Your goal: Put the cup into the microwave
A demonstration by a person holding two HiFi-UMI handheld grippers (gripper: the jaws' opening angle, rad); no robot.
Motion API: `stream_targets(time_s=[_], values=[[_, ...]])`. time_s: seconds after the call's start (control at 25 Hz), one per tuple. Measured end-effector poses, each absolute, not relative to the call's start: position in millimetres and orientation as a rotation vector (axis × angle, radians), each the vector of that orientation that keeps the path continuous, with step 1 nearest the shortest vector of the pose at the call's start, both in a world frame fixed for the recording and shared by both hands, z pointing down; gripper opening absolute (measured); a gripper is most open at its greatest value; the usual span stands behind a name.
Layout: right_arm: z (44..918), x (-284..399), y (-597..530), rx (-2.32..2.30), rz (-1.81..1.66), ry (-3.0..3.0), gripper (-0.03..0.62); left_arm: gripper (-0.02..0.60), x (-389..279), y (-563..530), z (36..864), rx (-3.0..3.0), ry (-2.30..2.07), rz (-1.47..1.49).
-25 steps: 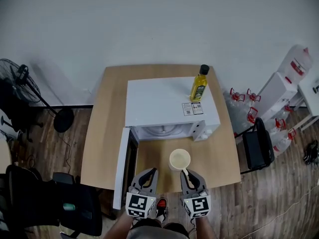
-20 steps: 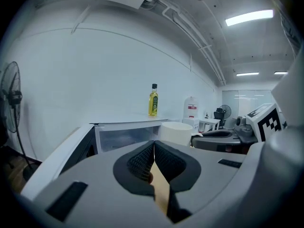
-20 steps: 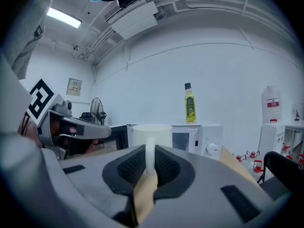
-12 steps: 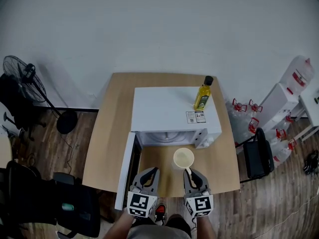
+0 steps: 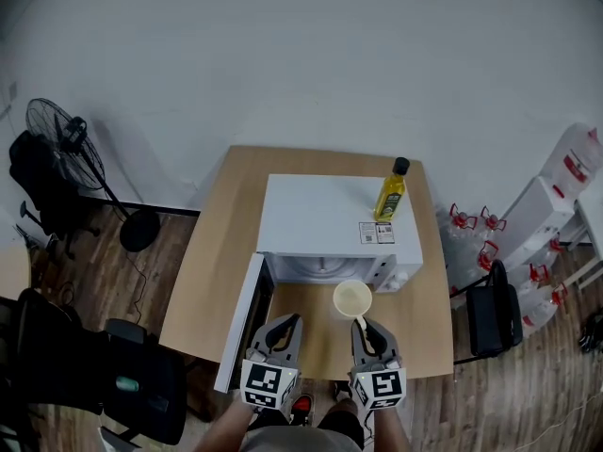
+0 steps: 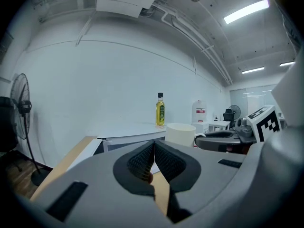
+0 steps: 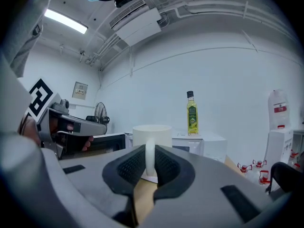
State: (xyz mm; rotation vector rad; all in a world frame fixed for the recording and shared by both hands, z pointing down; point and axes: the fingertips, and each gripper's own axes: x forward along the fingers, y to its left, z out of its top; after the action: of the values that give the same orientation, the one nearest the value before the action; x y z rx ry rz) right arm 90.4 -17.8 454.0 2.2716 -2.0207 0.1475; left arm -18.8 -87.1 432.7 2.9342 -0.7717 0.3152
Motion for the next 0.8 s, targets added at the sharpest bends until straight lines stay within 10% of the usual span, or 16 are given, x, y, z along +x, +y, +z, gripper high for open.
stream_targets(time_s=[0.8], values=[[505, 113, -86, 1.937, 0.231, -2.276, 0.046, 0.025, -8, -130, 476, 2.726, -1.124, 0.413]])
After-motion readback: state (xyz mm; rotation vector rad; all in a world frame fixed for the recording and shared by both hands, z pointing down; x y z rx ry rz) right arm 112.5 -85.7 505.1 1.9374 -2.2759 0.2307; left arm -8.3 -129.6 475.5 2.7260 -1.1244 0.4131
